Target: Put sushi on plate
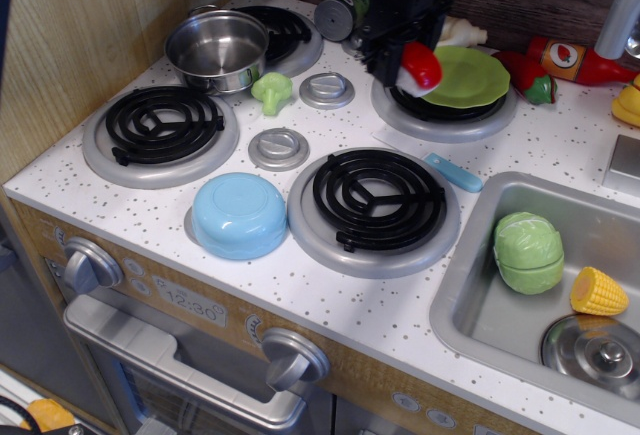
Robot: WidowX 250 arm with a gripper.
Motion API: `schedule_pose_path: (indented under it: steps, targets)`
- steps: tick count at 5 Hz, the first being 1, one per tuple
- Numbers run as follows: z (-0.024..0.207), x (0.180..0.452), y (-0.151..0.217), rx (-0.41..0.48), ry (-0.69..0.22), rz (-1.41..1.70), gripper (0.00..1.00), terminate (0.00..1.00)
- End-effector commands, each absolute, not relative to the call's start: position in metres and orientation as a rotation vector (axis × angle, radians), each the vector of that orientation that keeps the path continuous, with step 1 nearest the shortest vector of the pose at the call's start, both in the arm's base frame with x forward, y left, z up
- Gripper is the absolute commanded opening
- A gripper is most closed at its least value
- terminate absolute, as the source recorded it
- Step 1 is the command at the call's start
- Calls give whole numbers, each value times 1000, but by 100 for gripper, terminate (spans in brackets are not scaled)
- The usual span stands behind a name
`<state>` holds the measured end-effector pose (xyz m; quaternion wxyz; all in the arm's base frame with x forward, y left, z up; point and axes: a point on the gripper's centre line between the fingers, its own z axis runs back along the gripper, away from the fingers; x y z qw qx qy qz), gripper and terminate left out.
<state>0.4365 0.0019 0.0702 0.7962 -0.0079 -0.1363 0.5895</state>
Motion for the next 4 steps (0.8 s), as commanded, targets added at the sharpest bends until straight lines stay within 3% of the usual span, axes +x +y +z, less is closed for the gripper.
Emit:
schedule_pose_path:
  steps: [1, 3, 4]
  targets:
    - [89, 470, -15, -101, -474, 1288, 0, 0]
    - [65, 502, -19, -161, -609, 1329, 0, 0]
    - [74, 508, -18, -141, -668, 1317, 100, 0]
